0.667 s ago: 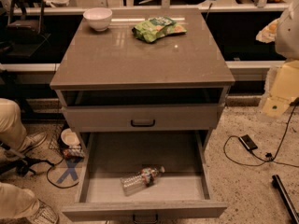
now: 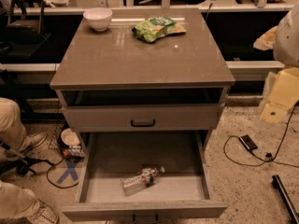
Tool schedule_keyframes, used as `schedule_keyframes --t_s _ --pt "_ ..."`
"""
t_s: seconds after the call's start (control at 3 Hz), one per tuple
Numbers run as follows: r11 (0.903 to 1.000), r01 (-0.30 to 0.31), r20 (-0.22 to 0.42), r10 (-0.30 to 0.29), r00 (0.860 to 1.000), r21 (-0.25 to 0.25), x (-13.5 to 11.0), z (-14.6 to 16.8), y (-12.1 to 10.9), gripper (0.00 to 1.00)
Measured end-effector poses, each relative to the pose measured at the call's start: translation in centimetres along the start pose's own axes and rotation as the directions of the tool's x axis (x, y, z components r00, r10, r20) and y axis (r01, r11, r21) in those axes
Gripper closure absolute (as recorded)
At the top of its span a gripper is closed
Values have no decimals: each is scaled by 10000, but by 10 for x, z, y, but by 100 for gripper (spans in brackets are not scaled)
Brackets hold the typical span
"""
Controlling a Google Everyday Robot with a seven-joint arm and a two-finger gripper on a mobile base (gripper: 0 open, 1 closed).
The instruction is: Pick water bottle from middle drawer and place on counter
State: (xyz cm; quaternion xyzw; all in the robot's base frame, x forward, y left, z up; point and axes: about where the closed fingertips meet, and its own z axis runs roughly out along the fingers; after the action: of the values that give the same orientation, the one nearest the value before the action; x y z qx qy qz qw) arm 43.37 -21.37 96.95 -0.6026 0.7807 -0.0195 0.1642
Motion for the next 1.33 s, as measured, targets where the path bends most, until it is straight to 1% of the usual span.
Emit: schedule_keyframes --t_s 0.33,0.67,1.0,1.33 --pt "9964 -379 486 416 9979 -762 4 34 25 0" --pt "9769 -1214 1072 1416 9841 -1756 9 86 61 0" --pt "9476 -1981 1209 2337 9648 -2507 5 148 103 0" --pt "9476 -1982 1210 2338 9647 -2507 5 148 103 0"
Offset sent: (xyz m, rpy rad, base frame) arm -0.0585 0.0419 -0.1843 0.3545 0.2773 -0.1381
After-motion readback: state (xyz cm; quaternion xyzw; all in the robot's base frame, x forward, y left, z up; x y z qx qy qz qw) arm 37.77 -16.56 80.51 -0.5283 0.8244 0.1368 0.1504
